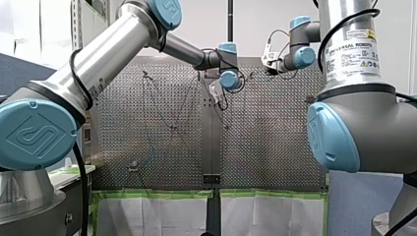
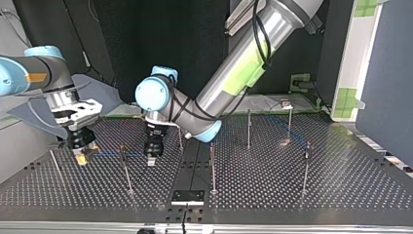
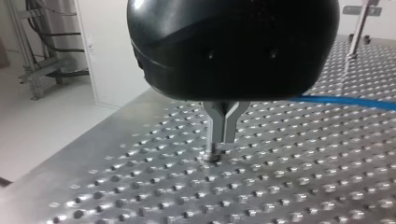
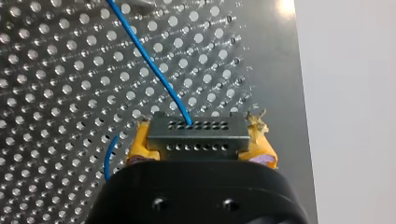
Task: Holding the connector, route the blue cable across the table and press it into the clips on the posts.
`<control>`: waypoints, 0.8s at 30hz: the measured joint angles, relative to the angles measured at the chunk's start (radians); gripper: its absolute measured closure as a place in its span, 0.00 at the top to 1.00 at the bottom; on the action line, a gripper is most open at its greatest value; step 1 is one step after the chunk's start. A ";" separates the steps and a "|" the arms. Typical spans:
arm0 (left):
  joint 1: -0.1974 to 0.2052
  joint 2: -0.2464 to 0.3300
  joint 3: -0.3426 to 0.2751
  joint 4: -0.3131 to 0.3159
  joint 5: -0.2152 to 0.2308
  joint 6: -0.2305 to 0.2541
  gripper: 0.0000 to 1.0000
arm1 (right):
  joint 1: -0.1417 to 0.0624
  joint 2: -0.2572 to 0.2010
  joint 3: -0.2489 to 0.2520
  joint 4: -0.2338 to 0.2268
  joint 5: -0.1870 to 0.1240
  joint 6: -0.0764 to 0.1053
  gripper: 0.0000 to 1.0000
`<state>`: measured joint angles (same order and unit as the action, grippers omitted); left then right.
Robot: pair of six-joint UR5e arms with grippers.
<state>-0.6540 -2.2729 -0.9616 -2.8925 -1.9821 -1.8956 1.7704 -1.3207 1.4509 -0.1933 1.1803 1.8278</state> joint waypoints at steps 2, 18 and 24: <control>-0.002 -0.001 -0.006 0.000 0.003 0.001 0.01 | -0.003 0.001 0.000 0.000 0.000 0.001 0.00; -0.010 -0.001 -0.015 -0.006 0.015 -0.004 0.74 | -0.007 0.008 0.000 -0.002 0.001 -0.003 0.00; -0.012 -0.001 -0.015 -0.011 0.014 -0.006 1.00 | -0.006 0.009 0.000 -0.003 0.001 -0.005 0.00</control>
<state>-0.6659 -2.2741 -0.9764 -2.9040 -1.9679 -1.9018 1.7643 -1.3114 1.4505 -0.1964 1.1812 1.8229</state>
